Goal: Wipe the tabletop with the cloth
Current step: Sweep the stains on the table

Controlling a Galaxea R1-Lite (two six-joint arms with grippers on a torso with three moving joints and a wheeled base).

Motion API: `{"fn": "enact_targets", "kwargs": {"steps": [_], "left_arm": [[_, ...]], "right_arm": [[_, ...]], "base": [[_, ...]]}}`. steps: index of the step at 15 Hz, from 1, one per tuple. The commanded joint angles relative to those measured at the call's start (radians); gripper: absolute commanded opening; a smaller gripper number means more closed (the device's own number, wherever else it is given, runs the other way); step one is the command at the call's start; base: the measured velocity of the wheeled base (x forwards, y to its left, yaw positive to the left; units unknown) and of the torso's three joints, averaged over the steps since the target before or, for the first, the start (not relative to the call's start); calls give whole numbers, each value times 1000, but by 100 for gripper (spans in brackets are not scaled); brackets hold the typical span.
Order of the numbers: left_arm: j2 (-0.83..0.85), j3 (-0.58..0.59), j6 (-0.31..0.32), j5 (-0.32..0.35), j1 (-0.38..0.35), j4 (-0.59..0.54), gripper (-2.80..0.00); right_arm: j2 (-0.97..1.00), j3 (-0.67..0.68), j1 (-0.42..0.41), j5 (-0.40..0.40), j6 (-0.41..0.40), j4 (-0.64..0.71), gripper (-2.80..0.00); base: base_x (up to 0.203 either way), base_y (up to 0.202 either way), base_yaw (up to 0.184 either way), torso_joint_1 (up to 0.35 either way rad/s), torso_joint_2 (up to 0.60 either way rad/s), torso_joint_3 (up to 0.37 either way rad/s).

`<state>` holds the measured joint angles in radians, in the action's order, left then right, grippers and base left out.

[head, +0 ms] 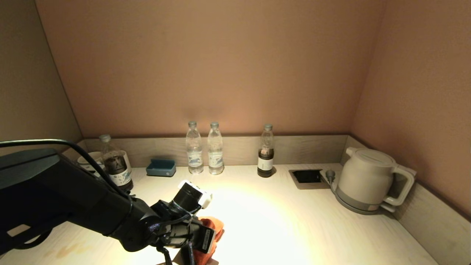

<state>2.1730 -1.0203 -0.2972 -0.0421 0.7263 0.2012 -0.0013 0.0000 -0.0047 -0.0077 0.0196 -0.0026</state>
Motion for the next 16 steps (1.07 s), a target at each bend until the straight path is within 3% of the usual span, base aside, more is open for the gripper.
{"fn": "enact_targets", "kwargs": {"steps": [1,6,11,13,16], "left_arm": [[-7,-12,-2,1,39,6,-280],[-28,-32,1,-2,107,4,-280],[38,-120,25,-40,106,6,-280],[103,-185,33,-122,103,6,-280],[148,-243,43,-173,100,1,-280]], "right_arm": [[1,0,0,0,-1,0,-280],[1,0,0,0,0,0,-280],[1,0,0,0,0,0,-280],[1,0,0,0,0,0,-280],[1,0,0,0,-1,0,-280]], "base": [[0,0,0,0,0,0],[0,0,0,0,0,0],[0,0,0,0,0,0],[0,0,0,0,0,0],[0,0,0,0,0,0]]}}
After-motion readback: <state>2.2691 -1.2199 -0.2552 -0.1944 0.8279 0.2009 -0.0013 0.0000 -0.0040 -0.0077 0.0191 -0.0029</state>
